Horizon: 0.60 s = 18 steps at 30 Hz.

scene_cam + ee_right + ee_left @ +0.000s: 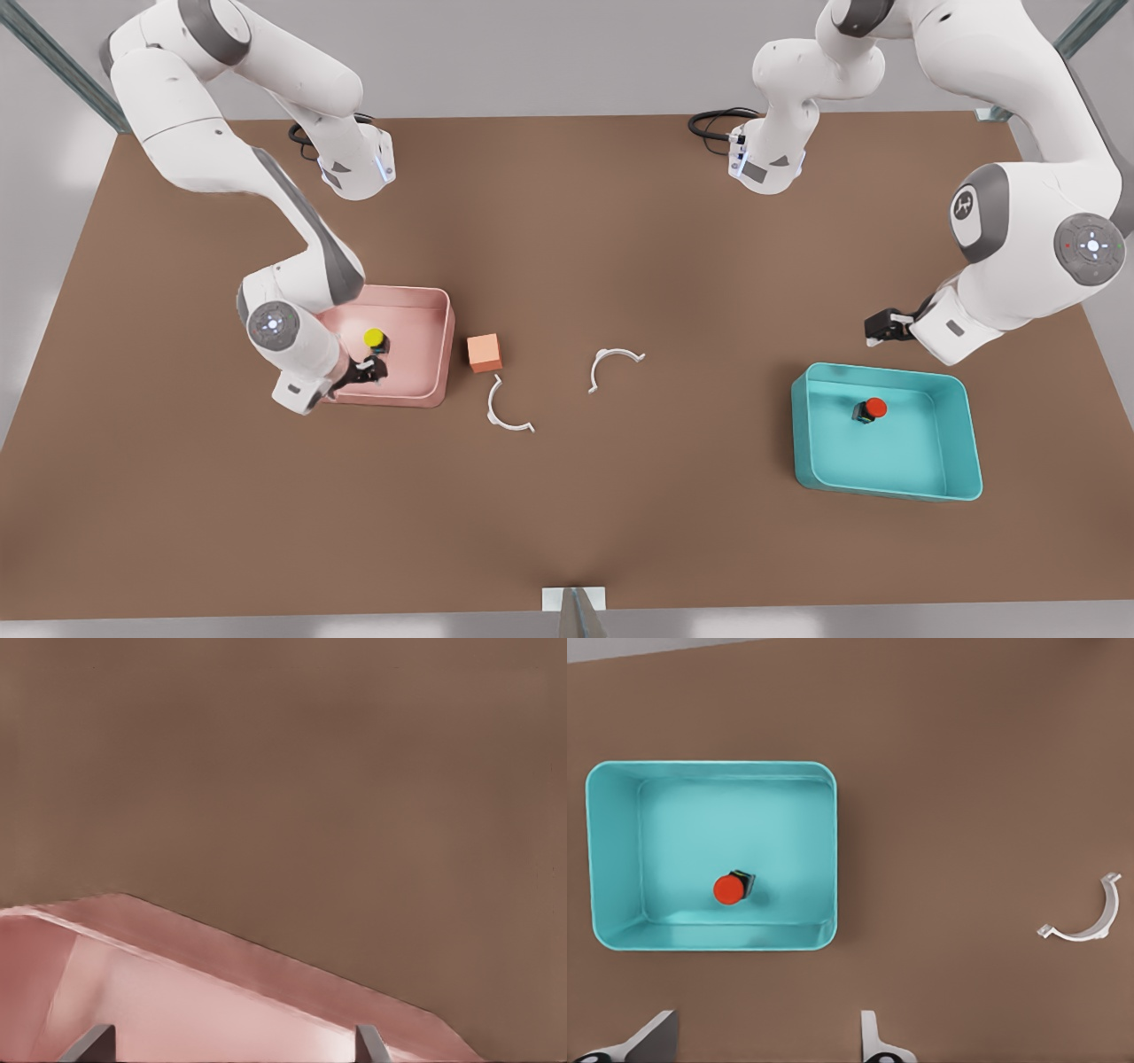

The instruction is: Place the red button in the blue storage box with the left arm, and place the yellow button in the pink storage box with the right arm

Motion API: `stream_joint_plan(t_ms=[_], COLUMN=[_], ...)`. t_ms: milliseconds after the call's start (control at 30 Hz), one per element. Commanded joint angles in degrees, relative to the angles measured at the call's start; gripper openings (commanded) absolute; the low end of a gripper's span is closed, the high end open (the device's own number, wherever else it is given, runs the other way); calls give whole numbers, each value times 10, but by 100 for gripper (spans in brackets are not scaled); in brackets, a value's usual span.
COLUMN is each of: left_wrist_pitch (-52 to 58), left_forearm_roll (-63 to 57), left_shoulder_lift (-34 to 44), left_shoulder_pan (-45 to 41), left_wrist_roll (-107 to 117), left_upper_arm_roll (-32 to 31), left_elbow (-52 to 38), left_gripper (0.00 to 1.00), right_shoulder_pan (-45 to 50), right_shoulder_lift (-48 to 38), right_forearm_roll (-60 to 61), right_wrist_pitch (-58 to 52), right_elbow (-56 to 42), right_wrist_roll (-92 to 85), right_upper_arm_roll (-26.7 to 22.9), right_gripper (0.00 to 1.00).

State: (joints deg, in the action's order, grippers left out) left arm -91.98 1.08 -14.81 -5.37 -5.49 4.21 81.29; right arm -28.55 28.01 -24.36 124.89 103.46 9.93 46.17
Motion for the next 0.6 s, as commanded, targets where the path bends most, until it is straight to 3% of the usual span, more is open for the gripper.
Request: stream_joint_plan(t_ms=[0,33,67,100,133,167,200,300,333,567], left_wrist_pitch=[7,7,9,9,9,8,8,8,8,8], left_forearm_roll=[-1,-1,-1,-1,-1,-1,-1,-2,-2,-2], left_shoulder_lift=[0,1,2,2,2,2,2,2,2,2], left_shoulder_pan=[0,0,0,-1,-1,-1,-1,-1,-1,-1], left_wrist_roll=[51,51,51,52,51,52,52,51,51,51], left_upper_arm_roll=[0,0,0,0,0,0,0,0,0,0], left_elbow=[-1,-1,-1,-1,-1,-1,-1,-1,-2,-2], left_gripper=[100,100,100,100,100,100,100,100,100,100], right_shoulder_pan=[1,8,34,192,303,296,300,303,303,299], right_shoulder_lift=[-2,-25,-65,-148,-219,-265,-297,-239,-152,-140], right_forearm_roll=[-1,11,70,201,245,240,229,214,214,215], right_wrist_pitch=[-163,-200,-213,-232,-246,-256,-294,-324,-406,-381], right_elbow=[-80,-118,-131,-139,-108,-90,-96,-120,-250,-266], right_wrist_roll=[45,32,-6,-111,-166,-162,-163,-103,-88,-89], right_upper_arm_roll=[36,44,-11,-253,-423,-430,-467,-466,-463,-457], right_gripper=[100,100,100,100,100,100,100,100,100,100])
